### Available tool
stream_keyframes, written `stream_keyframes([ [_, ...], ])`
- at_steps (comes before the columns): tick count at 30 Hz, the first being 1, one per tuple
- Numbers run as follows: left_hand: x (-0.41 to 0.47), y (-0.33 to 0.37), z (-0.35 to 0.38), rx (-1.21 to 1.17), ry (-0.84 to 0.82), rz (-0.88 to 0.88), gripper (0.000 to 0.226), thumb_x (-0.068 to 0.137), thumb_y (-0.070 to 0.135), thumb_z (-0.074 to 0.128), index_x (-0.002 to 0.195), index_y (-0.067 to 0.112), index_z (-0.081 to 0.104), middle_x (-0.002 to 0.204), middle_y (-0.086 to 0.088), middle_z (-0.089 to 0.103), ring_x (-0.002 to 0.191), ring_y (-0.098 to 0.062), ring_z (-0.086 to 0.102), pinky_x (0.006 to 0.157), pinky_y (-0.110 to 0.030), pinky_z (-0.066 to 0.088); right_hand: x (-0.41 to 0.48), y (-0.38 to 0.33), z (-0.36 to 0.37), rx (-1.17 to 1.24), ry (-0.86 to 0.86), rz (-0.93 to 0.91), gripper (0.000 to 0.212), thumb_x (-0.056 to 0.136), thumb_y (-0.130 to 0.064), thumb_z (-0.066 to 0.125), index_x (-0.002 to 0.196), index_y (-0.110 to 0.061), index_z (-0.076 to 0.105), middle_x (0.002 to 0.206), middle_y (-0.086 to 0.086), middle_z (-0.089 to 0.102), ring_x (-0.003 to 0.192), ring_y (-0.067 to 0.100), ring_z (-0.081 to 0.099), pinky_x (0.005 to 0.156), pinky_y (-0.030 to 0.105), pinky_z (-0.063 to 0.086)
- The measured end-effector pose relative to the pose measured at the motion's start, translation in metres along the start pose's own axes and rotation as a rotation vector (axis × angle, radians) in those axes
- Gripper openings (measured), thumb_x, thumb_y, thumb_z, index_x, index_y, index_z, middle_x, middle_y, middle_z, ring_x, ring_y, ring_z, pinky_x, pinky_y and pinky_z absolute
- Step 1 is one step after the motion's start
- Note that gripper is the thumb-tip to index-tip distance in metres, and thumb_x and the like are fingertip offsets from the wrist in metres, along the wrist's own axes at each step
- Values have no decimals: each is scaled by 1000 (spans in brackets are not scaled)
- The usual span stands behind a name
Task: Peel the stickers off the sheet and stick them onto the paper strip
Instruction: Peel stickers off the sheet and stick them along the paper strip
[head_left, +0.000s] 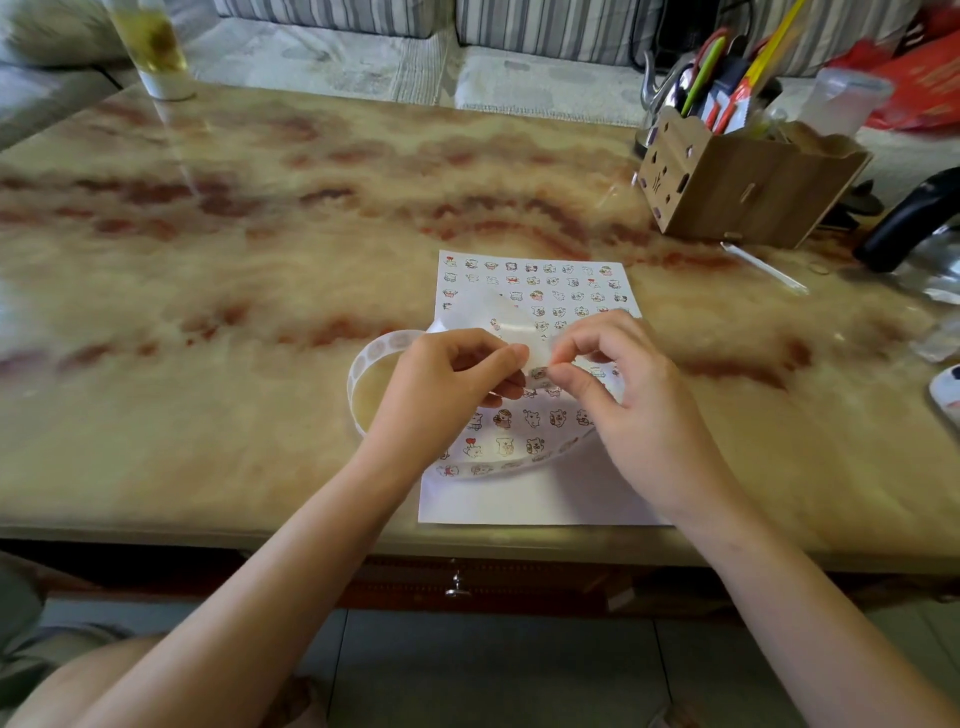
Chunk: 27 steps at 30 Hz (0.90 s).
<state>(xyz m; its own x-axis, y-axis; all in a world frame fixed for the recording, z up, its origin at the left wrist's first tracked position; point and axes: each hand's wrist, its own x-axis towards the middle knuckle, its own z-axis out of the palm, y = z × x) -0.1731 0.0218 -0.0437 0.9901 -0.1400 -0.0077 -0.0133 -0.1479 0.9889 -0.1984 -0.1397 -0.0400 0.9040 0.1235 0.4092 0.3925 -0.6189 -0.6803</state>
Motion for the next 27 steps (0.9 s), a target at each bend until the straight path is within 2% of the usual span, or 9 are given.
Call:
stream_keyframes([
  [3, 2, -1, -2, 10, 24, -16, 16, 90, 19, 64, 77, 13, 71, 64, 3, 71, 63, -5, 67, 65, -18, 55, 5, -1, -15, 195, -36, 144, 12, 88, -16, 65, 83, -26, 61, 96, -9, 60, 93, 6, 56, 85, 16, 41],
  [5, 3, -1, -4, 33, 36, -24, 17, 90, 20, 64, 75, 16, 70, 65, 4, 71, 64, -5, 68, 64, -18, 54, 9, 4, -37, 356, -125, 311, 6, 81, -24, 67, 85, -21, 64, 90, -10, 67, 83, 8, 61, 84, 24, 50],
  [6, 3, -1, -4, 51, 40, -25, 17, 90, 21, 64, 75, 17, 70, 65, 5, 71, 63, -5, 68, 63, -17, 53, 11, 8, -49, 418, -216, 400, 16, 76, -28, 67, 86, -17, 65, 90, -6, 71, 83, 12, 64, 83, 29, 54],
  [8, 3, 0, -5, 85, 45, -27, 17, 90, 24, 64, 74, 18, 70, 66, 9, 71, 62, -2, 66, 59, -16, 49, 9, 16, -68, 474, -389, 518, 22, 70, -26, 67, 86, -11, 66, 103, 1, 73, 89, 19, 69, 78, 31, 59],
  [11, 2, 2, -6, 134, 58, -27, 18, 90, 27, 63, 74, 21, 69, 69, 12, 72, 59, 2, 63, 53, -14, 44, 7, 19, -73, 424, -481, 525, 17, 77, -18, 65, 86, -5, 63, 113, -5, 71, 91, 21, 71, 65, 29, 59],
  [17, -1, 7, -5, 192, 68, -32, 19, 90, 31, 63, 74, 22, 70, 74, 10, 73, 52, 5, 57, 53, -17, 41, 9, 24, -52, 458, -414, 509, 2, 87, 0, 60, 89, 0, 61, 103, 8, 74, 92, 22, 71, 77, 27, 59],
  [19, -2, 7, -6, 212, 76, -34, 20, 90, 32, 63, 77, 20, 71, 76, 9, 73, 50, 5, 55, 53, -19, 42, 11, 24, -48, 456, -370, 498, 4, 88, 2, 59, 88, -1, 61, 97, 12, 74, 89, 22, 72, 73, 23, 58],
  [21, -2, 8, -9, 174, 80, -23, 19, 91, 29, 62, 80, 15, 71, 79, 5, 73, 53, 0, 57, 54, -25, 41, 15, 24, -42, 464, -304, 472, 7, 89, 3, 58, 87, -3, 60, 96, 14, 73, 87, 19, 72, 71, 20, 57],
  [27, -1, 13, -13, 27, 89, -21, 20, 94, 20, 59, 86, 5, 70, 80, 5, 72, 63, -15, 72, 47, -22, 50, 38, 24, -11, 424, -189, 395, 9, 91, -6, 60, 85, -12, 62, 107, 8, 71, 93, 19, 70, 81, 26, 57],
])
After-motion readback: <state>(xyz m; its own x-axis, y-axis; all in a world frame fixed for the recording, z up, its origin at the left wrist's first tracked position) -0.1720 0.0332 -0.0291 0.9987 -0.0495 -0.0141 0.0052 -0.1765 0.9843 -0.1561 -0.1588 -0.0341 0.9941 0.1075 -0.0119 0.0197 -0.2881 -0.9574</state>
